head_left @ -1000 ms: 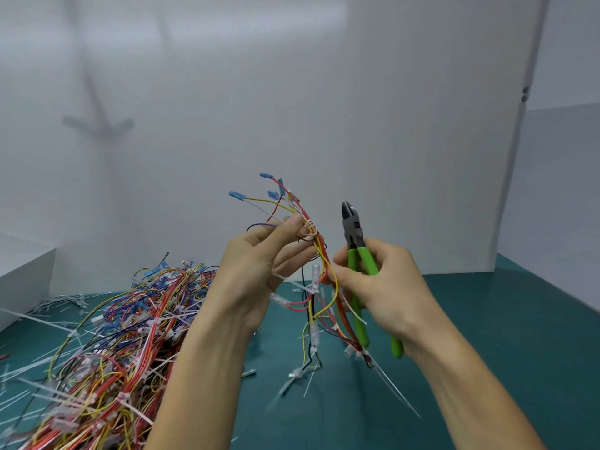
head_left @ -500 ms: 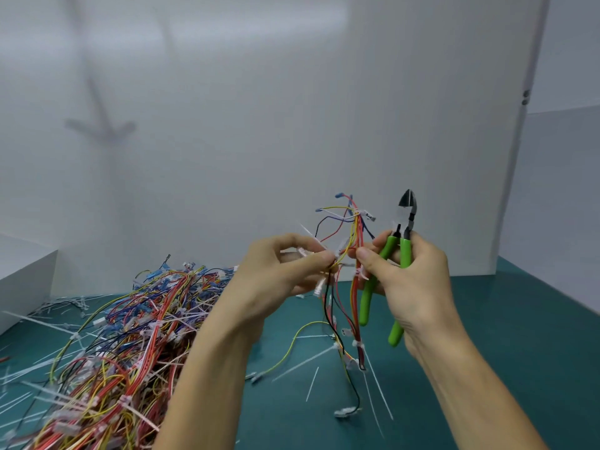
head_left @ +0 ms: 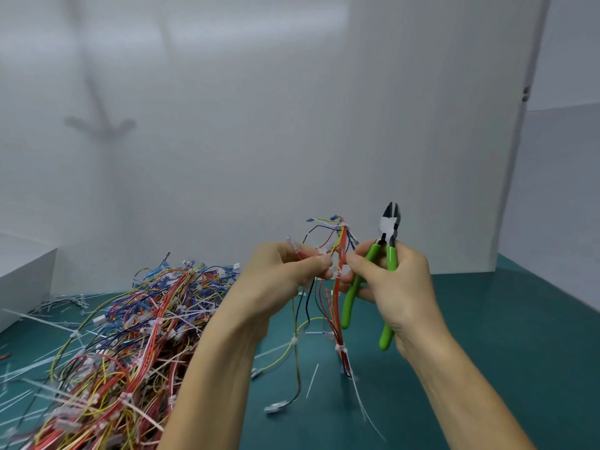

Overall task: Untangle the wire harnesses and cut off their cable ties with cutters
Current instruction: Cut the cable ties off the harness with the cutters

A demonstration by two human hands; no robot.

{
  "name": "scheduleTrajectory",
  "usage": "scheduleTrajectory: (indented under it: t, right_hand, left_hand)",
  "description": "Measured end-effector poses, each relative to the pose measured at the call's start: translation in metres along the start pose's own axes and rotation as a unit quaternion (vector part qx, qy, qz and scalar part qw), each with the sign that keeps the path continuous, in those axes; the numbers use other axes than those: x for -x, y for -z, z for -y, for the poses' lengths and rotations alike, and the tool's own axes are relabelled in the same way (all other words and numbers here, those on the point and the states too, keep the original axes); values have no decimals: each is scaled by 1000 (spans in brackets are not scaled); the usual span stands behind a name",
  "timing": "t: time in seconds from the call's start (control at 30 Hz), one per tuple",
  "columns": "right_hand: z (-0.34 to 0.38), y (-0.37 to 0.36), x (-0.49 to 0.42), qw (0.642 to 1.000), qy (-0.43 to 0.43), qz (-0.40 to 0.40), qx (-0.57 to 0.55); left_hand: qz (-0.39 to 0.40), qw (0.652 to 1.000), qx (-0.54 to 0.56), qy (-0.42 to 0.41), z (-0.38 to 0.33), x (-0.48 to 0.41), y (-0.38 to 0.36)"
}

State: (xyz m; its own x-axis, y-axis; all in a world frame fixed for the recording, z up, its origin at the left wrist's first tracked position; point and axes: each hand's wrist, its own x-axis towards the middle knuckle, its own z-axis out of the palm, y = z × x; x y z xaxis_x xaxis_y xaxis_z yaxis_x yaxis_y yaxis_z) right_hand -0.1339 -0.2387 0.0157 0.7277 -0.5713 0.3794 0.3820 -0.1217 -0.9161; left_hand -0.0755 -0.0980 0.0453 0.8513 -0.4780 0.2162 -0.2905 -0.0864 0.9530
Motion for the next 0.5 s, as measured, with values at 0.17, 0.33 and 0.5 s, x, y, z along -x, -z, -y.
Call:
scheduleTrajectory:
  t: [0.17, 0.33, 0.5]
  right_hand:
    - [4, 0, -3, 993, -86, 9, -82]
    - [6, -4, 1, 992, -43, 52, -104]
    - [5, -5, 5, 997, -12, 51, -62]
  left_hand:
    - [-86, 996, 2, -4, 4, -4, -3]
    - [-82, 996, -19, 1, 2, -4, -13]
    - [-158, 978, -126, -46, 6, -6, -18]
